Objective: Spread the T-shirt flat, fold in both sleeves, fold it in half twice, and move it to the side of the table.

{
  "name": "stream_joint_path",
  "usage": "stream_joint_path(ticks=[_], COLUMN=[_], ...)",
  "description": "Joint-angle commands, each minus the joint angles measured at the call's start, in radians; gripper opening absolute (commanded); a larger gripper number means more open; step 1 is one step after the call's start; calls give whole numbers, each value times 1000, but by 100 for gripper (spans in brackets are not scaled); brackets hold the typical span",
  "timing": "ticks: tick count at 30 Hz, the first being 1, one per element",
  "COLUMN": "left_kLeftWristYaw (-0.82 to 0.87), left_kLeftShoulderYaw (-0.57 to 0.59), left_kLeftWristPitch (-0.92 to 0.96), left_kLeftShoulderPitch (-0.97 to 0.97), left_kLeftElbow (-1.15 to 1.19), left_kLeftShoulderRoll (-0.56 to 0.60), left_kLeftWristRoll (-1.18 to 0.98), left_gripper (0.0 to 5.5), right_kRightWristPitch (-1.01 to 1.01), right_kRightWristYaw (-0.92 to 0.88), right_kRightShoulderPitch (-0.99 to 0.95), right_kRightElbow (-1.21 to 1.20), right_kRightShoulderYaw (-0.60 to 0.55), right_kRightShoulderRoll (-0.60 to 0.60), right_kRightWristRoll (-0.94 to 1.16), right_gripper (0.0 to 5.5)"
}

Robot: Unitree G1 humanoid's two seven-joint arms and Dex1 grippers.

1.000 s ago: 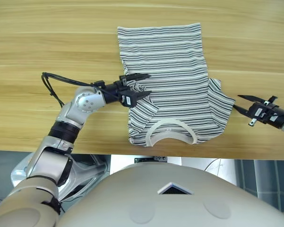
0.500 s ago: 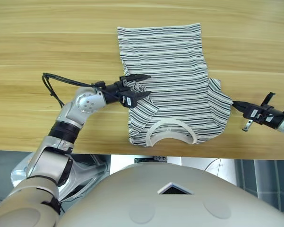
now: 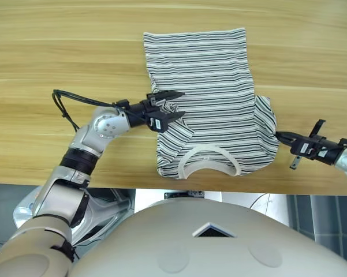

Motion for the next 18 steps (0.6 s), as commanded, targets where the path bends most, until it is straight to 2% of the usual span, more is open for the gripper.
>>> stream_joint_path(ticks=[1, 18], left_kLeftWristYaw=[14, 30], left_kLeftShoulderYaw=[-4, -10], left_kLeftWristPitch=[-4, -3], left_kLeftShoulderPitch=[-12, -20], left_kLeftElbow=[11, 22], left_kLeftShoulderRoll=[-4, -9], left_kLeftWristRoll=[14, 31], left_gripper=[271, 271], right_kRightWristPitch=[41, 142], right_kRightWristYaw=[12, 39], right_kRightShoulderPitch=[-2, -57], right_kRightElbow=[-93, -320], right_kRightShoulderYaw=[-33, -23], right_kRightShoulderRoll=[-21, -2], right_kRightWristRoll=[22, -11], right_gripper=[5, 5])
